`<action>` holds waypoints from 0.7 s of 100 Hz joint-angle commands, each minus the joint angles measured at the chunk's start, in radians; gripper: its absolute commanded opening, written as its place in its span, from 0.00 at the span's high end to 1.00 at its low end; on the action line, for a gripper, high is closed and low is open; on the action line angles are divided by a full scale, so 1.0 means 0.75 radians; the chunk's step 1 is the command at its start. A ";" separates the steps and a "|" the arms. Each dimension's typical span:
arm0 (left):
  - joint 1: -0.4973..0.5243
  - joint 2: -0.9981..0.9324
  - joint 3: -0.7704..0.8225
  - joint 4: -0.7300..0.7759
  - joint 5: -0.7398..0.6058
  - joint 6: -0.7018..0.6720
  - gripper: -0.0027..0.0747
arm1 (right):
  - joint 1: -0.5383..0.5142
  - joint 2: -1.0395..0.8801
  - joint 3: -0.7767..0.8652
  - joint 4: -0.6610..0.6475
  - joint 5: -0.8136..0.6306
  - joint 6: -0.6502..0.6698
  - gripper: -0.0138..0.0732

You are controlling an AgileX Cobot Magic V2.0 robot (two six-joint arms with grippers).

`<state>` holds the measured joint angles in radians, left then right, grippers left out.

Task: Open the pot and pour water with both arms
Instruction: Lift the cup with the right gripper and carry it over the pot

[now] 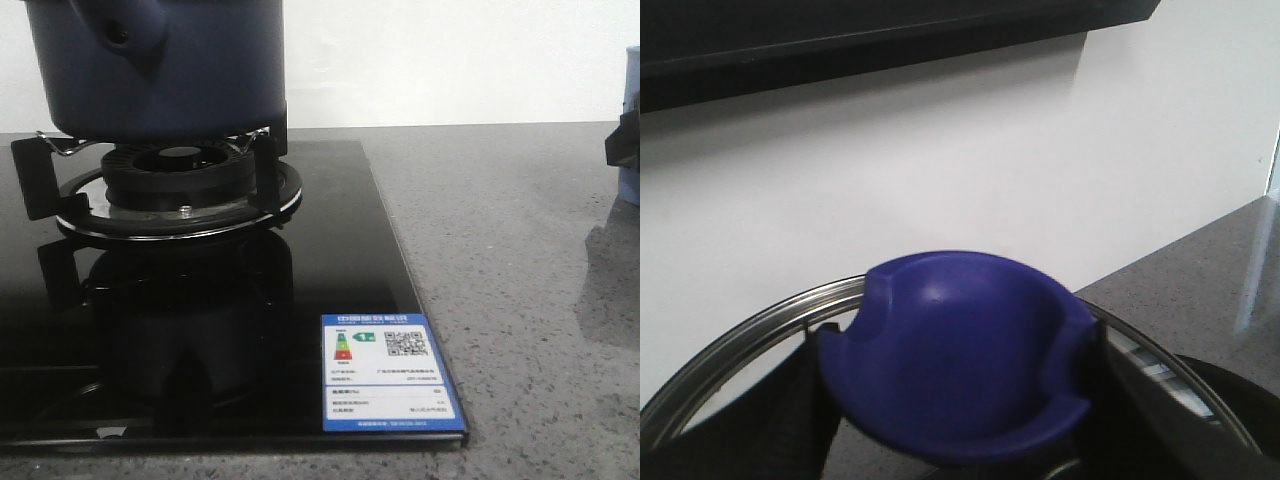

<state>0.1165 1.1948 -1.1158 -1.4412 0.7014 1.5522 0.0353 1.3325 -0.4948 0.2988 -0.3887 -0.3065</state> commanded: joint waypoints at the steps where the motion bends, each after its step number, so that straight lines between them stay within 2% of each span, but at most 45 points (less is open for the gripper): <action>1: 0.004 -0.043 -0.055 -0.099 -0.004 -0.008 0.53 | -0.008 -0.026 -0.039 0.001 -0.107 -0.012 0.13; 13: 0.004 -0.043 -0.055 -0.099 -0.004 -0.008 0.53 | -0.008 -0.026 -0.039 0.001 -0.107 -0.012 0.17; 35: 0.004 -0.043 -0.055 -0.099 -0.004 -0.008 0.53 | -0.008 -0.026 -0.039 0.001 -0.107 -0.012 0.40; 70: 0.004 -0.043 -0.055 -0.099 -0.004 -0.008 0.53 | -0.008 -0.066 -0.051 -0.001 -0.049 -0.012 0.41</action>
<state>0.1165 1.1948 -1.1158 -1.4412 0.7014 1.5522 0.0353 1.3283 -0.4979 0.3013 -0.3793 -0.3089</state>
